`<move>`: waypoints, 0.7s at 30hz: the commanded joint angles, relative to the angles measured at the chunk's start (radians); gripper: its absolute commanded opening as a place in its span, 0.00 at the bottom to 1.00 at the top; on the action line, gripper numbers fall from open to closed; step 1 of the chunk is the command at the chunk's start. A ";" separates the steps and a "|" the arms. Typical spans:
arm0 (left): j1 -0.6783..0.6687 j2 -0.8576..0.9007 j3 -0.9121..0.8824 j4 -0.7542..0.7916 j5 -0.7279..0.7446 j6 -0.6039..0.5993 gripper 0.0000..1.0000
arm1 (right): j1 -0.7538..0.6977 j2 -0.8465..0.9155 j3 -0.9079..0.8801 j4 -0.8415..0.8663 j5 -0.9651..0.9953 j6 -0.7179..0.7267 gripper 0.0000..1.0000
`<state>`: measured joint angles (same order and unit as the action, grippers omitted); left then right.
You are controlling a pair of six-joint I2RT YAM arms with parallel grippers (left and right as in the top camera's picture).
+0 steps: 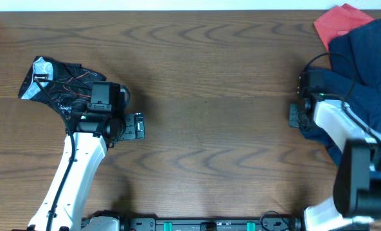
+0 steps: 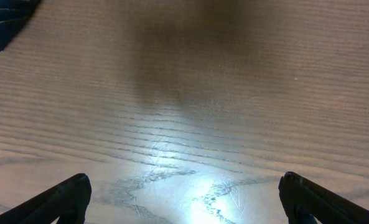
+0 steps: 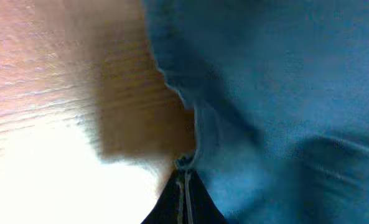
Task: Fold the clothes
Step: 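Reach the right gripper to the navy shorts pile and grasp an edge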
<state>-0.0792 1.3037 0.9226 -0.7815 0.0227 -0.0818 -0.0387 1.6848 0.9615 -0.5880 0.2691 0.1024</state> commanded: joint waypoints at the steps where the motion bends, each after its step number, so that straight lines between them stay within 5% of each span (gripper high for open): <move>1: 0.004 0.000 0.015 0.001 -0.005 -0.009 0.98 | -0.034 -0.167 0.096 -0.029 0.023 0.000 0.01; 4: 0.004 0.000 0.015 0.001 -0.005 -0.009 0.98 | -0.040 -0.278 0.166 -0.077 -0.005 -0.069 0.01; 8: 0.004 0.000 0.015 0.001 -0.005 -0.009 0.98 | -0.011 -0.414 0.234 -0.119 -0.343 -0.231 0.01; 12: 0.004 0.000 0.015 0.001 -0.005 -0.009 0.98 | 0.073 -0.484 0.241 -0.064 -0.595 -0.221 0.01; 21: 0.004 0.000 0.015 0.008 -0.005 -0.009 0.98 | 0.353 -0.351 0.237 0.408 -0.598 -0.053 0.01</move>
<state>-0.0792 1.3037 0.9230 -0.7769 0.0227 -0.0818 0.2363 1.2587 1.1908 -0.2977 -0.2657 -0.0261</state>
